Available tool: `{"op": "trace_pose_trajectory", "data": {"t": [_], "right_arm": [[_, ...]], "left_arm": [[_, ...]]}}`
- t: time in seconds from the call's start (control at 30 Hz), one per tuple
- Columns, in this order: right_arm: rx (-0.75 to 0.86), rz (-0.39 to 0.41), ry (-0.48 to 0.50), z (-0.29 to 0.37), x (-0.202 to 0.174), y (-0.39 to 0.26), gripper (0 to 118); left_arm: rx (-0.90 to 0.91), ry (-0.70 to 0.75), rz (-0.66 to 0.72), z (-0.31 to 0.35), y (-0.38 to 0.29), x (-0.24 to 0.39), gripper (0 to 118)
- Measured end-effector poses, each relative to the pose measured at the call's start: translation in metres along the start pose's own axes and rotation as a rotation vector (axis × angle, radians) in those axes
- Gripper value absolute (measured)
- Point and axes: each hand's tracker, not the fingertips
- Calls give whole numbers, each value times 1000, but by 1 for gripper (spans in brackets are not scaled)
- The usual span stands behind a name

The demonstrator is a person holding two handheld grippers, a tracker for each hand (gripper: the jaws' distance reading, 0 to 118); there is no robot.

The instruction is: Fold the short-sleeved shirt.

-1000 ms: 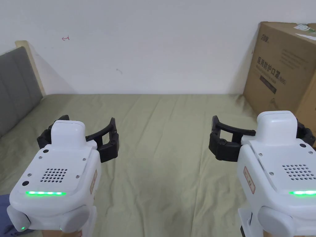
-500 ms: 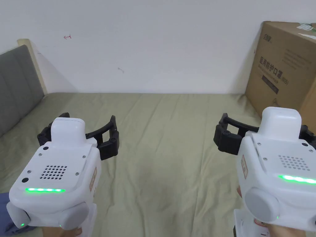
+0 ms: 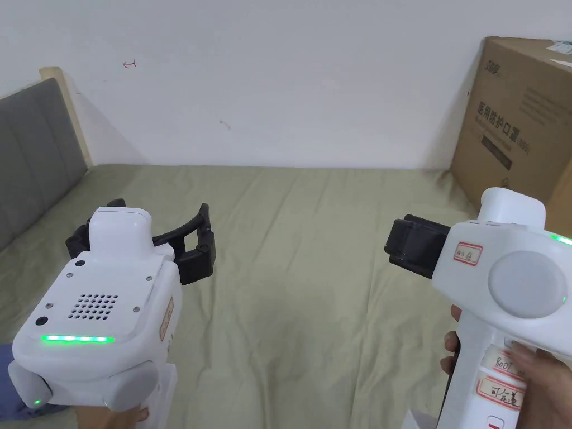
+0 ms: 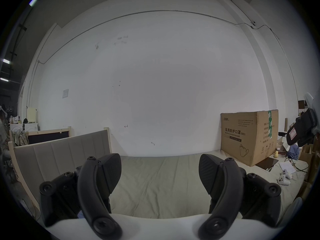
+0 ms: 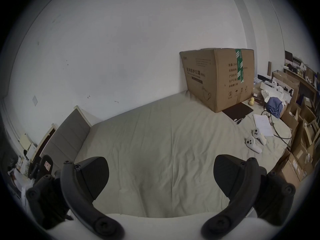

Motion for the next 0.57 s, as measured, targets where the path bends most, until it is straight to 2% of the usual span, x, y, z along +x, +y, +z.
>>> {"op": "trace_pose_trajectory", "data": {"t": [0.2,0.4,0.57], "right_arm": [[-33,14,-18,-5,1,0,118],[-33,35,16,-9,5,-5,117],[-14,51,-40,-11,4,-6,117]], "left_arm": [[4,0,-1,2,1,-1,94],[2,0,1,3,1,-1,94],[7,-2,0,3,1,-1,94]]}}
